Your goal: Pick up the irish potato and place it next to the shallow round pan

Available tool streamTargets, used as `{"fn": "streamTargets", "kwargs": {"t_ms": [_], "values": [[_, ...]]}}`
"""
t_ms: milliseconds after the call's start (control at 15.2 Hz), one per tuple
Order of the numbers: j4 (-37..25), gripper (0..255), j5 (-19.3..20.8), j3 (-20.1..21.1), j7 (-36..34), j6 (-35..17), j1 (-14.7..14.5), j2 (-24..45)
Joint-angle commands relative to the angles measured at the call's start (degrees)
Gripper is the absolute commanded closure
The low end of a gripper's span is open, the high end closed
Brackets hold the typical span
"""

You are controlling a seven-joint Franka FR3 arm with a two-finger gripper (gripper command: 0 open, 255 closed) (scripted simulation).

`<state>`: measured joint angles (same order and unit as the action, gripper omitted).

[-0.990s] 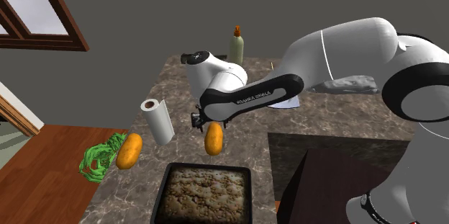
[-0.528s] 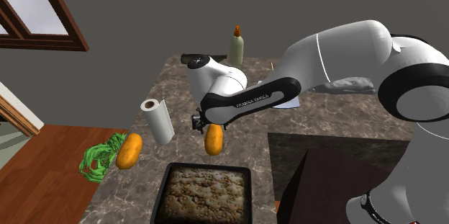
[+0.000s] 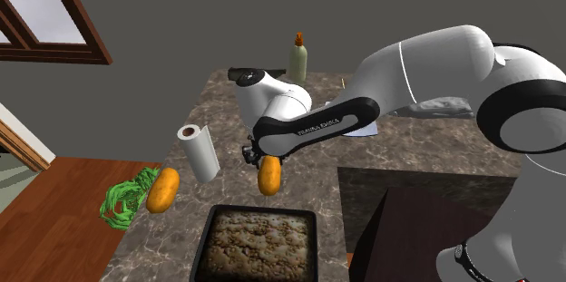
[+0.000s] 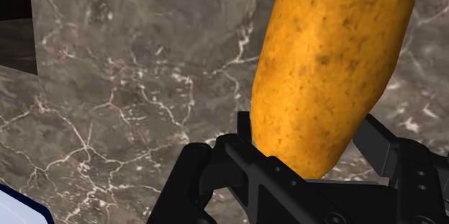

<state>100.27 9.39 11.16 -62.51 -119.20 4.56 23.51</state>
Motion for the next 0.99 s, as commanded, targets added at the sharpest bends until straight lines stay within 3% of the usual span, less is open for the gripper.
{"fn": "streamTargets", "kwargs": {"t_ms": [0, 264, 924], "values": [[0.0, 255, 0.0, 0.0, 0.0, 0.0, 0.0, 0.0], [0.0, 255, 0.0, 0.0, 0.0, 0.0, 0.0, 0.1], [-3.5, 255, -1.0, 0.4, 0.9, 6.5, 0.1, -3.0]]}}
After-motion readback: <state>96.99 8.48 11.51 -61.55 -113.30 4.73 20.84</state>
